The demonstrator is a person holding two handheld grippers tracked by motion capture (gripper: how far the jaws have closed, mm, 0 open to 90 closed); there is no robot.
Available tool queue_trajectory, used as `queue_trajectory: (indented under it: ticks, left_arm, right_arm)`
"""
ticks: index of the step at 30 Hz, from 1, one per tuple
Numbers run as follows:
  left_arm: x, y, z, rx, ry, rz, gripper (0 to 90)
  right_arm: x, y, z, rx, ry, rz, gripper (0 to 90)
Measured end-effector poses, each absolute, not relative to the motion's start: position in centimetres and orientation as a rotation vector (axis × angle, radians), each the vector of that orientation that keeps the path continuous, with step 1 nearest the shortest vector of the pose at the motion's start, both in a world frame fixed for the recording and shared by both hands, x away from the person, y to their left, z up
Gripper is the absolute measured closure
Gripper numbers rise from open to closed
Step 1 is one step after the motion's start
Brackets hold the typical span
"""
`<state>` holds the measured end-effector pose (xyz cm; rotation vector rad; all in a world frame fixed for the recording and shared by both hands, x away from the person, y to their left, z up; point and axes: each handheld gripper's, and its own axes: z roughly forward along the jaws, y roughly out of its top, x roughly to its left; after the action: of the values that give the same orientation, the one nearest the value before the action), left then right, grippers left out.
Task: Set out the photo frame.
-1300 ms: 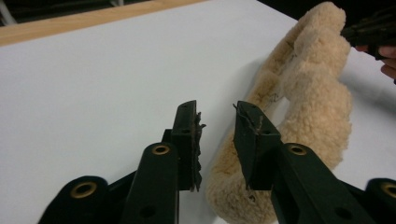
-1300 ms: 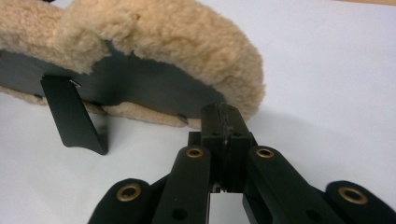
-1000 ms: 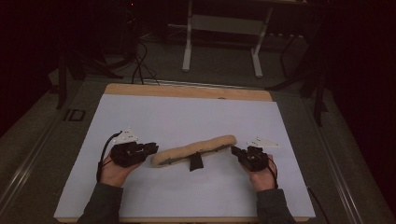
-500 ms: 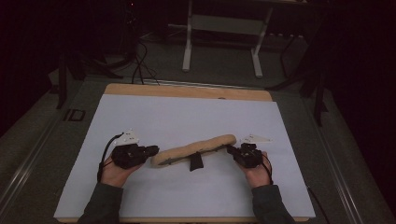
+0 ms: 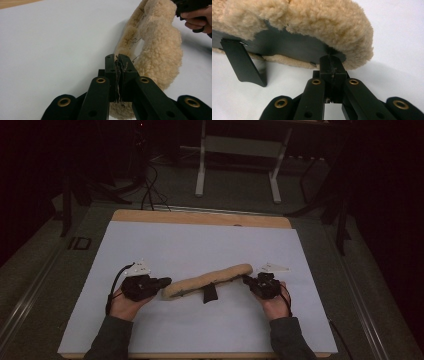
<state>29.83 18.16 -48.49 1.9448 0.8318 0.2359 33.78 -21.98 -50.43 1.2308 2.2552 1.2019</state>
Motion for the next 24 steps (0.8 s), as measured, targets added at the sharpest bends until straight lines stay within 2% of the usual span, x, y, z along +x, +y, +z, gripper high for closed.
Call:
queue_trajectory:
  ticks: [24]
  left_arm:
    - [30.0, 16.8, -49.3, 1.997, 0.812, 0.206, 90.0]
  right_arm:
    - [34.3, -21.1, -49.9, 1.219, 2.259, 1.209, 89.8]
